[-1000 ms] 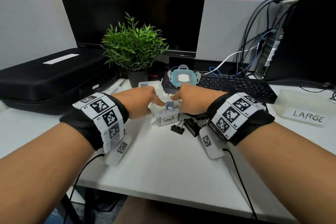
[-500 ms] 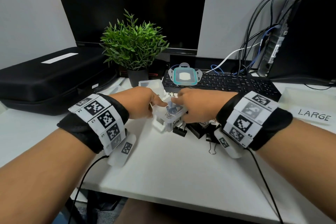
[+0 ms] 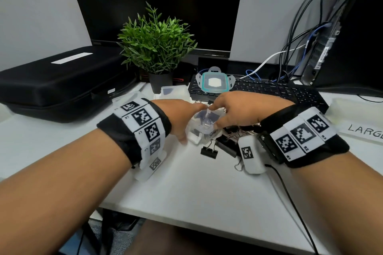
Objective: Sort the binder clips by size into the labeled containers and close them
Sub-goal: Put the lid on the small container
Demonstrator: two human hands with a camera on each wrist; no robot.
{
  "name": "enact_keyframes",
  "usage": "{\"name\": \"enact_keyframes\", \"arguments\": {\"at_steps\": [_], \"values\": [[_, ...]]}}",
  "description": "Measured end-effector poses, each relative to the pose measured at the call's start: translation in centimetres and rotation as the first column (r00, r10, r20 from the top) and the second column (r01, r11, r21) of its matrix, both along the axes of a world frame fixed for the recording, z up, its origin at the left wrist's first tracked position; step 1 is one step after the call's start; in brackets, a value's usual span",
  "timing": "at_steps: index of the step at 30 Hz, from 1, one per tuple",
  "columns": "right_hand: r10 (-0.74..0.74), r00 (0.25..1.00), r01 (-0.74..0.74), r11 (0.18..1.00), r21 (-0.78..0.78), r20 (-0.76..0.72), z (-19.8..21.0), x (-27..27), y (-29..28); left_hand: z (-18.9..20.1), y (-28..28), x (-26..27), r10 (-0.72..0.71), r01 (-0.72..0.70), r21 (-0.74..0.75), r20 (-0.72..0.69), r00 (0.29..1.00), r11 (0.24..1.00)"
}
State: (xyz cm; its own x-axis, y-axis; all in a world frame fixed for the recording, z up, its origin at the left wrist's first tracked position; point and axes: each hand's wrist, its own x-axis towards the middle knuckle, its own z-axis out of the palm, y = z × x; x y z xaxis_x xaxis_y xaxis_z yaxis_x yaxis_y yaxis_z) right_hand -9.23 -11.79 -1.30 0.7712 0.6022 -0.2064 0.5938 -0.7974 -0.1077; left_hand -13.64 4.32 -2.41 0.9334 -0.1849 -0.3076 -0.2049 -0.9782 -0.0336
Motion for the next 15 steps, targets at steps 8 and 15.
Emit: {"name": "enact_keyframes", "arguments": {"at_steps": [8, 15], "values": [[-0.065, 0.997, 0.066, 0.997, 0.031, -0.042, 0.1, 0.9, -0.5, 0.6, -1.8, 1.9, 0.022, -0.018, 0.062, -0.062, 0.998, 0.998], [-0.03, 0.999, 0.031, 0.999, 0.014, -0.039, 0.0, 0.7, -0.2, 0.7, -1.9, 3.6, -0.007, 0.002, 0.084, 0.057, 0.998, 0.996]]}}
